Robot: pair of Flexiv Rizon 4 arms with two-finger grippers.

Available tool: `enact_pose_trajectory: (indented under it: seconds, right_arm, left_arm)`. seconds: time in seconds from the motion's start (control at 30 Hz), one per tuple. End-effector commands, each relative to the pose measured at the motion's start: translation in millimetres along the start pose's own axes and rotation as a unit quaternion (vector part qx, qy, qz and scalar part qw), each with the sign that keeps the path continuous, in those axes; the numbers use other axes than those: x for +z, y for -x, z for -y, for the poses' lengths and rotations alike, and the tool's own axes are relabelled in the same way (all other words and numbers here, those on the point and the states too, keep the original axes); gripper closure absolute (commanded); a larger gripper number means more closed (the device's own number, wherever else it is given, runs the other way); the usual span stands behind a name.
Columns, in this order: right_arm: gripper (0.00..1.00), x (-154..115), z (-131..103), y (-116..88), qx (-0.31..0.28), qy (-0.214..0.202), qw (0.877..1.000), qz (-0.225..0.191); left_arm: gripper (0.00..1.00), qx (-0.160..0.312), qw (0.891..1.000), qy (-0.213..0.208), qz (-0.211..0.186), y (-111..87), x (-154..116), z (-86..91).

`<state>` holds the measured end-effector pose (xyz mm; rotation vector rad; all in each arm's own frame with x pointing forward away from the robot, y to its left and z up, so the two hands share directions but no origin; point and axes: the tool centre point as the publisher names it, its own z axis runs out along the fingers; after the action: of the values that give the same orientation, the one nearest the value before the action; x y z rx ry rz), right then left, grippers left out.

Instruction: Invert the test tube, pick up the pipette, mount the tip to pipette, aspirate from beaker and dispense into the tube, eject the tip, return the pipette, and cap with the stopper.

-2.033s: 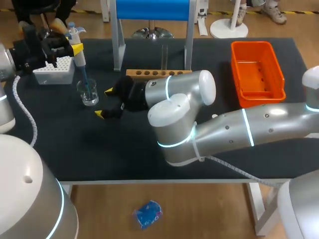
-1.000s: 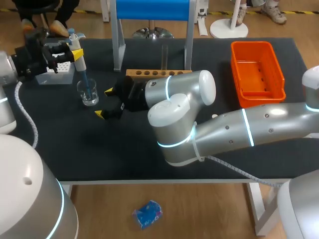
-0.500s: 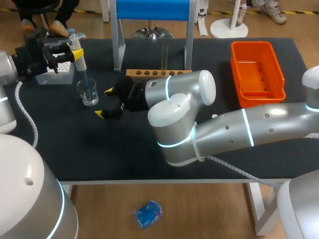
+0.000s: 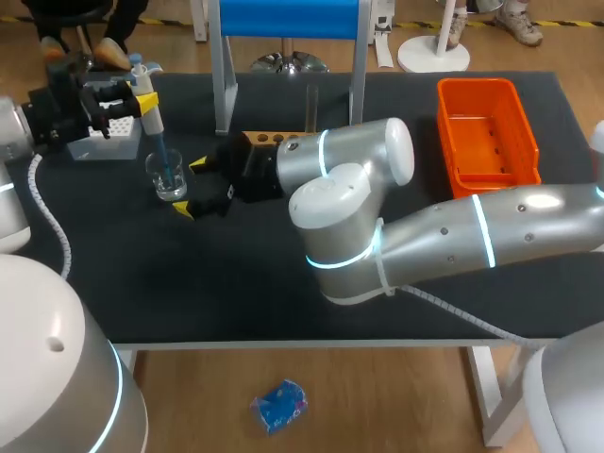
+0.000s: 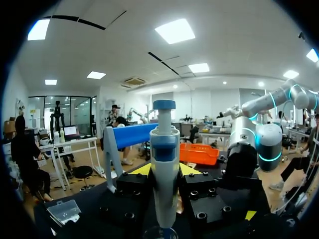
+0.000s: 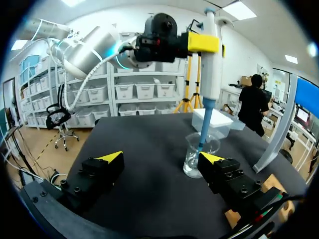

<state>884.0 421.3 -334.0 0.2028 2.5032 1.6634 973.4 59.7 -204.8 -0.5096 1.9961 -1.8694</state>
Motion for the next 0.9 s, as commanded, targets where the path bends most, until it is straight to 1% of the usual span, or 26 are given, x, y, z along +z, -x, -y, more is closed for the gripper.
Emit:
enact_pose_trajectory:
  seconds: [0.03,0.07,0.17,0.23,0.27,0.33,0.37,0.53,0.67,0.8,0.83,0.87,0.9]
  right_arm:
    - [0.00,-65,-21,0,-0.008,-0.004,0.998,-0.057]
    - [0.00,-69,-25,-1,-0.013,-0.009,0.998,-0.060]
    - [0.00,-82,-36,0,-0.018,-0.003,0.997,-0.078]
    - [0.00,-89,-43,-2,-0.018,0.013,0.995,-0.099]
    - [0.00,-93,-46,-3,-0.023,0.012,0.994,-0.105]
    - [0.00,-101,-53,-5,-0.026,0.025,0.992,-0.120]
    - [0.00,-105,-56,-6,-0.029,0.022,0.992,-0.121]
    - [0.00,-122,-72,-7,-0.041,0.023,0.986,-0.162]
    - [0.00,-136,-82,1,-0.053,0.014,0.984,-0.168]
    - [0.01,-145,-92,11,-0.057,0.011,0.981,-0.185]
    - [0.42,-146,-94,13,-0.058,0.013,0.981,-0.187]
    - [0.63,-148,-97,16,-0.061,0.009,0.980,-0.188]
    - [0.93,-149,-99,19,-0.062,0.007,0.980,-0.191]
  left_arm:
    - [1.00,0.001,1.000,-0.001,-0.001,0.7,0,-0.9]
    - [1.00,0.001,1.000,-0.001,-0.001,0.7,0,-0.9]
    - [1.00,0.001,1.000,-0.001,-0.001,0.7,0,-0.9]
    - [1.00,0.001,1.000,-0.001,-0.001,0.7,0,-0.9]
    - [1.00,0.001,1.000,-0.001,-0.001,0.7,0,-0.9]
    - [1.00,0.001,1.000,-0.001,-0.001,0.7,0,-0.9]
    - [1.00,0.001,1.000,-0.001,-0.001,0.7,0,-0.9]
    - [1.00,0.001,1.000,-0.001,-0.001,0.7,0,-0.9]
    - [1.00,0.001,1.000,-0.001,-0.001,0.7,0,-0.9]
    - [1.00,0.001,1.000,-0.001,-0.001,0.7,0,-0.9]
    - [1.00,0.001,1.000,-0.001,-0.001,0.7,0,-0.9]
    - [1.00,0.001,1.000,-0.001,-0.001,0.7,0,-0.9]
    - [1.00,0.001,1.000,-0.001,-0.001,0.7,0,-0.9]
